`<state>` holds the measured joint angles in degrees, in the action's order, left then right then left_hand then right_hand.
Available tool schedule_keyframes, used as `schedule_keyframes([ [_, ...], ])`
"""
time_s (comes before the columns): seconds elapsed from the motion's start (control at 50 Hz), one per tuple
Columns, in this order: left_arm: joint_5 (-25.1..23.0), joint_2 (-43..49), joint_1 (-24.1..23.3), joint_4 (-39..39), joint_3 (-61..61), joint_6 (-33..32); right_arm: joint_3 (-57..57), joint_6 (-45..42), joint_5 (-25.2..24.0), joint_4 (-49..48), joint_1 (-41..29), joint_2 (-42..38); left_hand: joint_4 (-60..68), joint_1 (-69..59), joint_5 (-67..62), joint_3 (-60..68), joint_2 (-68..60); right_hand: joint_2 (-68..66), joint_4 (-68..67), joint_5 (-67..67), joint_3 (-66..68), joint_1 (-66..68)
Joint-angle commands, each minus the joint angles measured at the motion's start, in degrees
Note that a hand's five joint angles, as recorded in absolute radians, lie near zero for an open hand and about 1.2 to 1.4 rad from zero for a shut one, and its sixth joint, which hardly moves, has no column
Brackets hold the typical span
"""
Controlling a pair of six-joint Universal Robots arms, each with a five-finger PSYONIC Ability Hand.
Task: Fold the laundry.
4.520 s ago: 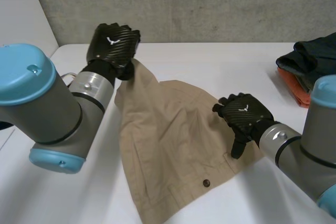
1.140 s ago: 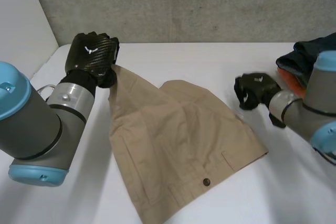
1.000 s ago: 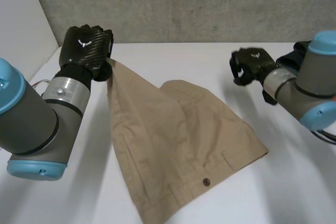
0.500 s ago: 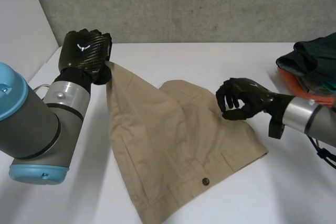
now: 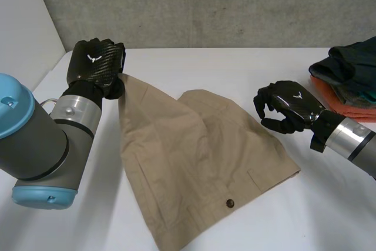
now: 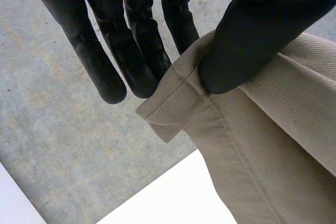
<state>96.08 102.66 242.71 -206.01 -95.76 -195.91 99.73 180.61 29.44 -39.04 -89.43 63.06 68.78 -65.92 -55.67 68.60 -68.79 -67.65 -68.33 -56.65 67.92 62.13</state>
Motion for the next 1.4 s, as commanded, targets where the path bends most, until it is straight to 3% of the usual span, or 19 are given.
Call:
schedule_keyframes([
  [0.02, 0.0, 0.3, 0.0, 0.1, 0.0, 0.0, 2.7, -1.1, 0.1, -5.0, -0.1, 0.8, 11.2, -14.1, -14.3, 11.4, -11.2, -12.4, -11.7, -13.4, 12.1, 17.9],
  [0.14, 0.1, 0.5, 0.0, 0.1, 0.0, 0.0, 2.4, -3.0, 1.1, -4.6, -0.1, 1.5, 11.2, -14.1, -14.3, 11.4, -11.2, -12.4, -11.7, -13.4, 12.1, 17.9],
  [0.18, 0.1, 0.5, 0.0, 0.1, 0.0, -0.1, 2.0, -2.6, 2.2, -1.4, -0.4, 2.1, 11.2, -14.1, -14.3, 11.4, -11.2, 11.9, 12.5, 10.9, -12.1, -6.3],
  [0.2, 0.1, 0.5, 0.0, 0.1, 0.0, 0.0, 2.0, -2.6, 3.2, 0.4, -0.4, 2.5, 11.2, -14.1, -14.3, 11.4, -11.2, 14.1, 14.8, 13.1, -14.4, -8.6],
  [0.3, 0.1, 0.5, 0.1, 0.1, 0.0, 0.0, -0.8, -4.3, 14.5, 14.5, -0.8, 7.3, 11.2, -14.1, -14.3, 11.4, -11.2, 27.7, 28.4, 26.8, -28.0, -22.2],
  [0.4, 0.1, 0.5, 0.0, 0.1, -0.1, 0.0, -1.0, -16.7, 24.5, 27.1, -2.4, 7.2, 11.2, -14.1, -14.3, 11.4, -11.2, 34.3, 35.0, 33.3, -34.6, -28.8],
  [0.52, 0.0, 0.5, 0.0, 0.0, -0.3, 0.0, -0.2, -31.8, 31.0, 36.7, -2.6, 5.8, 11.2, -14.1, -14.3, 11.4, -11.2, 37.2, 37.9, 36.2, -37.5, -31.7],
  [0.62, 0.0, 0.5, 0.0, 0.0, -0.4, -0.1, 2.4, -35.2, 30.9, 35.6, -2.6, 4.4, 11.2, -14.1, -14.3, 11.4, -11.2, 37.4, 38.1, 36.4, -37.6, -31.9],
  [0.8, 0.0, 0.5, 0.0, 0.0, -0.5, 0.0, 6.6, -37.7, 27.7, 25.1, -1.9, 2.9, 11.2, -14.1, -14.3, 11.4, -11.2, 37.0, 37.7, 36.0, -37.3, -31.5],
  [1.06, 0.0, 0.5, -0.1, 0.0, -0.5, 0.0, 5.2, -38.5, 27.9, 23.5, -2.5, -0.7, 11.2, -14.1, -14.3, 11.4, -11.2, 29.0, 29.7, 28.0, -29.2, -23.5],
  [1.16, 0.1, 0.5, -0.2, 0.0, -0.5, 0.0, 5.1, -38.9, 27.8, 23.0, -2.6, -1.0, 11.2, -14.1, -14.3, 11.4, -11.2, 11.4, 12.0, 10.4, -11.6, -5.8],
  [1.22, 0.1, 0.5, -0.2, 0.0, -0.5, 0.0, 4.9, -38.8, 28.0, 22.0, -3.2, -1.0, 11.2, -14.1, -14.3, 11.4, -11.2, -10.0, -9.3, -11.0, 9.7, 15.5],
  [1.4, 0.1, 0.4, -0.3, 0.0, -0.6, 0.0, 3.5, -38.0, 28.0, 21.7, -5.7, -0.9, 11.2, -14.1, -14.3, 11.4, -11.2, -12.4, -11.7, -13.4, 12.1, 17.9],
])
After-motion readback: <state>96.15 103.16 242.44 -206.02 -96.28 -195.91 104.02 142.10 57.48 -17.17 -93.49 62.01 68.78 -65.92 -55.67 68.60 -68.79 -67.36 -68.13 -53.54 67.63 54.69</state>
